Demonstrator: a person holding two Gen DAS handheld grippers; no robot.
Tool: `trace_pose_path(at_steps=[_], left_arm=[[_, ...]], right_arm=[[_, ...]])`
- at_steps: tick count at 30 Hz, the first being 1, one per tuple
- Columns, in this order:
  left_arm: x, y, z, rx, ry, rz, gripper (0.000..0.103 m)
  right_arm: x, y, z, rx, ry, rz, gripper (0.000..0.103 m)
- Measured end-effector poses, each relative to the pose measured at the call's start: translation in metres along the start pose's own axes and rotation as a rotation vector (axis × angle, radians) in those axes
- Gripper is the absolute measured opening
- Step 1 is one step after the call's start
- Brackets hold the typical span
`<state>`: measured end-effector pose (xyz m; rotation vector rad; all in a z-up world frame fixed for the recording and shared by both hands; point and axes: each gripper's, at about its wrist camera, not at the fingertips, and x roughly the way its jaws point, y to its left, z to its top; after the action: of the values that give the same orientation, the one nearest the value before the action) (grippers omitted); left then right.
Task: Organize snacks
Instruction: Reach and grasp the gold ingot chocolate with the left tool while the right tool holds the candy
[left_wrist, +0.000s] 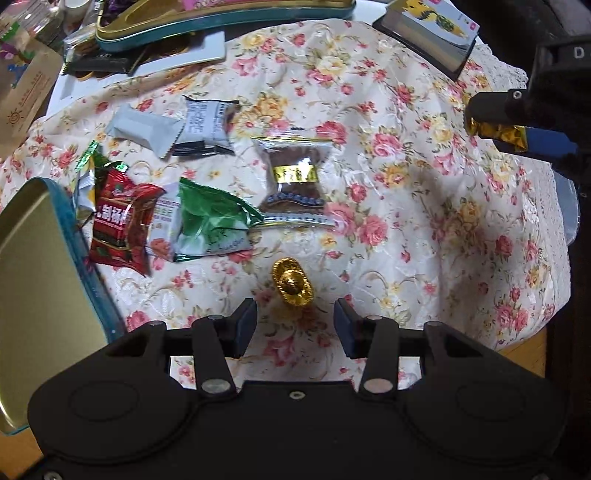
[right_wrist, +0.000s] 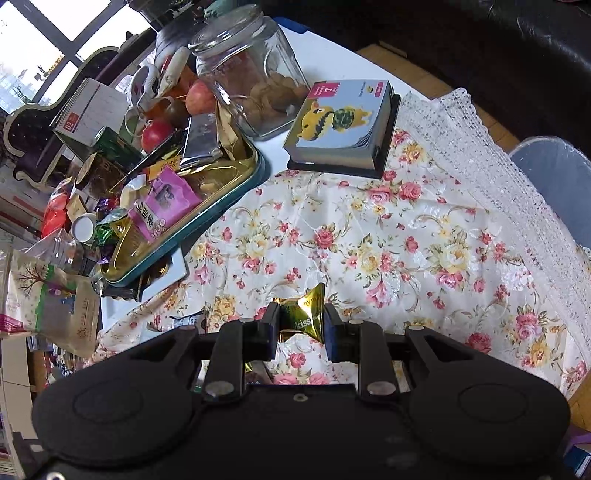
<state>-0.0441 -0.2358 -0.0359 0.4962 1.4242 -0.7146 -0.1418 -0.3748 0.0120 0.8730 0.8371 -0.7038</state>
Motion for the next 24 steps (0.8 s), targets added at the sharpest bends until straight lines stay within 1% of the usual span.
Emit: trace_pose_path(at_steps=[3,7,10,12,13,14,15,16,17,18,20,21,22,24], left_arm=[[-0.003,-0.005,-0.001,-0.009,-0.005,-0.011,0.052],[-0.010,-0.010,-0.003,-0.019,-0.047,0.023,0.052],[-0.012,-0.012,-0.003,-0.009,-0.048,0.023,0.053],[-0.013,-0.015,-0.003,-0.006,-0.047,0.051,0.052],[-0.015,-0.016,-0.002,-0.005,-0.046,0.066,0.052],[-0.017,-0.019,0.000,-0.009,-0.033,0.078,0.052],[-0.021,-0.021,0.002,-0.022,-0.032,0.063,0.052],[-0.025,-0.021,0.001,-0.029,-0.049,0.025,0.052],[-0.028,-0.022,0.000,-0.022,-0.055,-0.001,0.052],[-0.030,-0.024,-0.002,0.000,-0.053,-0.021,0.052],[-0.033,-0.023,-0.009,0.045,-0.075,-0.053,0.053],[-0.032,-0.021,-0.011,0.055,-0.084,-0.048,0.053],[-0.031,-0.018,-0.011,0.056,-0.084,-0.041,0.053],[-0.027,-0.008,-0.007,0.026,-0.075,-0.055,0.053]], right_arm=[[0.000,-0.001,0.001,0.008,-0.002,-0.011,0.026],[-0.009,0.000,0.003,0.021,-0.036,0.006,0.025],[-0.018,0.004,0.003,-0.025,-0.070,0.006,0.025],[-0.020,0.005,0.002,-0.052,-0.087,-0.023,0.024],[-0.020,0.004,0.001,-0.054,-0.085,-0.039,0.024],[-0.019,0.003,0.001,-0.036,-0.056,-0.029,0.024],[-0.020,0.002,0.001,-0.007,-0.023,0.010,0.023],[-0.023,0.003,0.000,0.019,-0.009,0.055,0.023],[-0.028,0.008,-0.001,0.004,-0.018,0.071,0.023],[-0.034,0.017,-0.003,-0.039,-0.043,0.065,0.023],[-0.044,0.026,-0.004,-0.067,-0.091,0.085,0.023],[-0.047,0.028,-0.004,-0.074,-0.104,0.090,0.023],[-0.047,0.031,-0.004,-0.091,-0.112,0.086,0.023],[-0.044,0.032,-0.004,-0.090,-0.122,0.062,0.023]])
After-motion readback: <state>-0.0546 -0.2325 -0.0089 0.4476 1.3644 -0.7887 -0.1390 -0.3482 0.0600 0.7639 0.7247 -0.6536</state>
